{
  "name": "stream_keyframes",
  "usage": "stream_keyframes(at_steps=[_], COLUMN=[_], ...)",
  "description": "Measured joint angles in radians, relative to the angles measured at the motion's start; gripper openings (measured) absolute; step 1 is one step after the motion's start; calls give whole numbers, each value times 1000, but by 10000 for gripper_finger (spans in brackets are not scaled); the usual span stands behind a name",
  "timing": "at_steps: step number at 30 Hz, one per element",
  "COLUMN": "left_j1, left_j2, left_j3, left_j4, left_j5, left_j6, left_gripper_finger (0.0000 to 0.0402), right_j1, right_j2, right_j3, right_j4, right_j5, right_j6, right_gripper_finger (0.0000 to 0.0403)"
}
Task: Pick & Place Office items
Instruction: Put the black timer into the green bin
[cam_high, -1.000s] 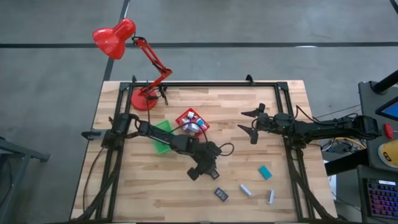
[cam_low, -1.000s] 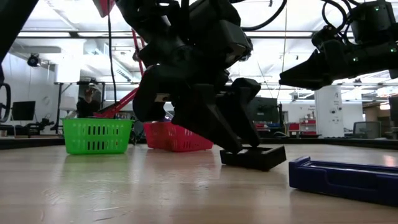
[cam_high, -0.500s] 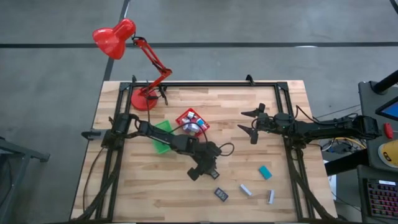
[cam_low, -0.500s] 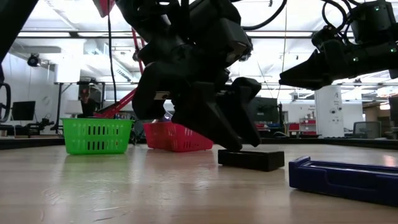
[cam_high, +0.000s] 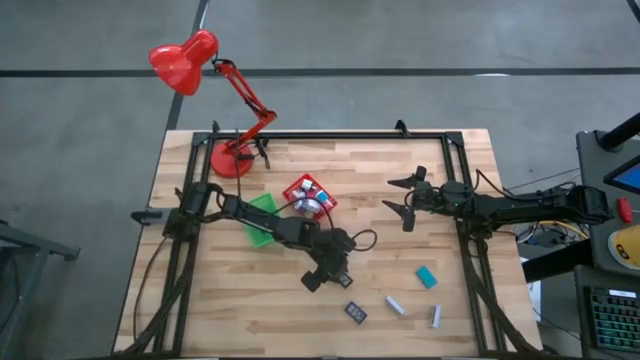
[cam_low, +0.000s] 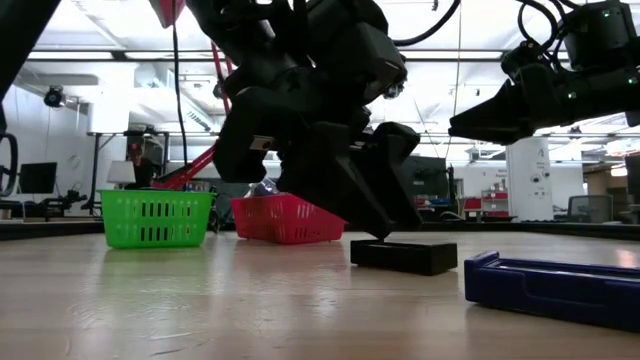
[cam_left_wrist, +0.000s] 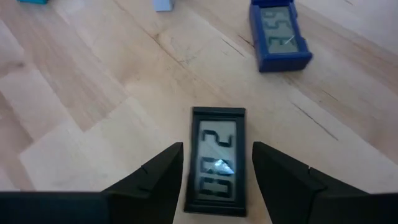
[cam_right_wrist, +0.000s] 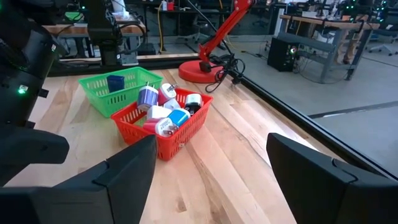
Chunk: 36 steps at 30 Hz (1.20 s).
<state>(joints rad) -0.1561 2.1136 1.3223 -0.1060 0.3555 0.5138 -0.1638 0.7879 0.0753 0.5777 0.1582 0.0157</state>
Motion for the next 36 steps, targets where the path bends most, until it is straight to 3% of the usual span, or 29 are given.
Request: stream_keyframes(at_steps=[36], left_j1=[-1], left_j2=[0], left_j3=[-16], left_j4=[-36], left_j5=[-68], left_j6=[-39], left_gripper_finger=[197], right_j1=[0], right_j2=[0], right_j3=[0], right_j4=[0], right_j5=[0], right_j6=[0], right_gripper_finger=[308])
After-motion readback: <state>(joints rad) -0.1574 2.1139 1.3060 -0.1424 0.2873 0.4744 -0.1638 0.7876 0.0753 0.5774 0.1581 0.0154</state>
